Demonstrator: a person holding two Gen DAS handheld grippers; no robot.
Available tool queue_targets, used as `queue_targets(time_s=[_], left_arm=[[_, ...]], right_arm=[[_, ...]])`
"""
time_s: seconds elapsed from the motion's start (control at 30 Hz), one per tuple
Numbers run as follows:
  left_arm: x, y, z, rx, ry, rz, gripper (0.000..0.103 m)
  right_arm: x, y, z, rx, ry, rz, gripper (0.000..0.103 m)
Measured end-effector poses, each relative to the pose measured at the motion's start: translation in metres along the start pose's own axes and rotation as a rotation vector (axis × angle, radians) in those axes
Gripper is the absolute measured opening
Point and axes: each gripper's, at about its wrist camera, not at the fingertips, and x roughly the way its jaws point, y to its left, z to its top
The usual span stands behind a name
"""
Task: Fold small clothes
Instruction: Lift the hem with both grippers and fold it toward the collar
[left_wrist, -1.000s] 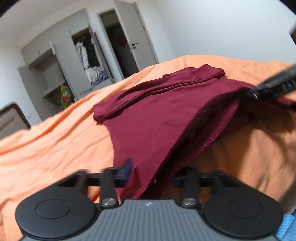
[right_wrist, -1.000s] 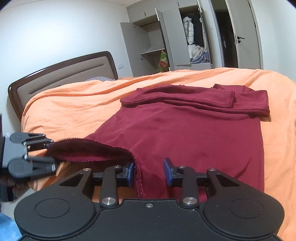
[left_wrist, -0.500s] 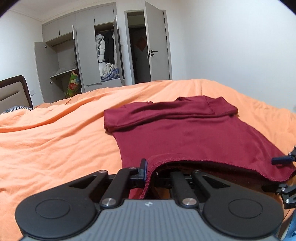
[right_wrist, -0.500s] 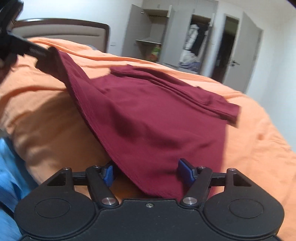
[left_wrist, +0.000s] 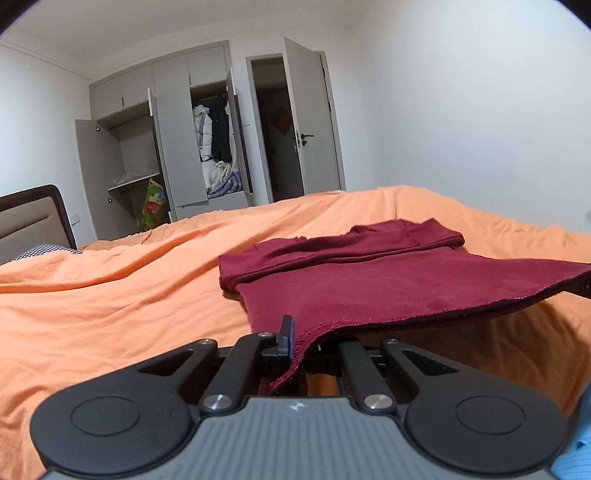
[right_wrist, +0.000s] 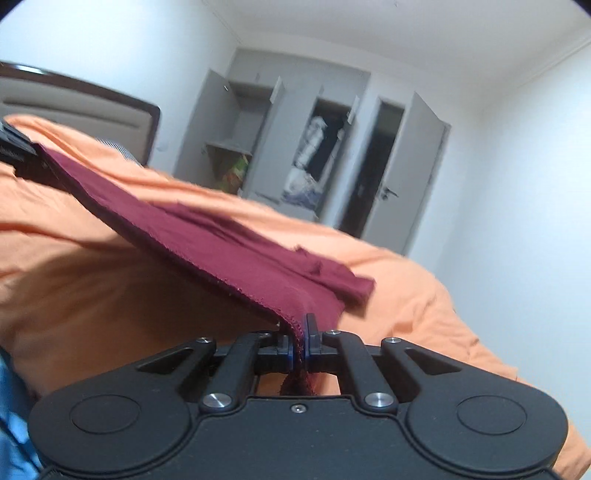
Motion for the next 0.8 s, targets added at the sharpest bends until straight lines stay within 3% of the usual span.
queue_targets(time_s=[0.1, 0.27, 0.4, 0.57, 0.7, 0.8], left_arm=[[-0.026, 0.003, 0.003, -0.002, -0.017, -0.018, 0.003], [-0.069, 0.009, 0.009, 0.057, 0.024, -0.111, 0.003], [-0.077, 0.016, 0.025, 0.038, 0.053, -0.196, 0.003], [-0.04, 0.028, 0.07, 0.05, 0.07, -0.27, 0.003], [0.009, 0.041, 0.126, 0.072, 0.194, -0.271, 0.003], [0.046, 0.045, 0.16, 0.18, 0.223, -0.279, 0.004]], right_arm=[[-0.027, -0.007, 0.009, -0.012, -0.005, 0.055, 0.004], [-0.072, -0.03, 0.025, 0.033, 0.07, 0.221, 0.004], [-0.072, -0.043, 0.039, 0.087, 0.092, 0.275, 0.004], [-0.029, -0.065, 0.078, 0.084, 0.054, 0.29, 0.005], [0.03, -0.087, 0.11, -0.025, 0.035, 0.263, 0.005], [0.083, -0.101, 0.131, -0.079, 0.059, 0.254, 0.005]])
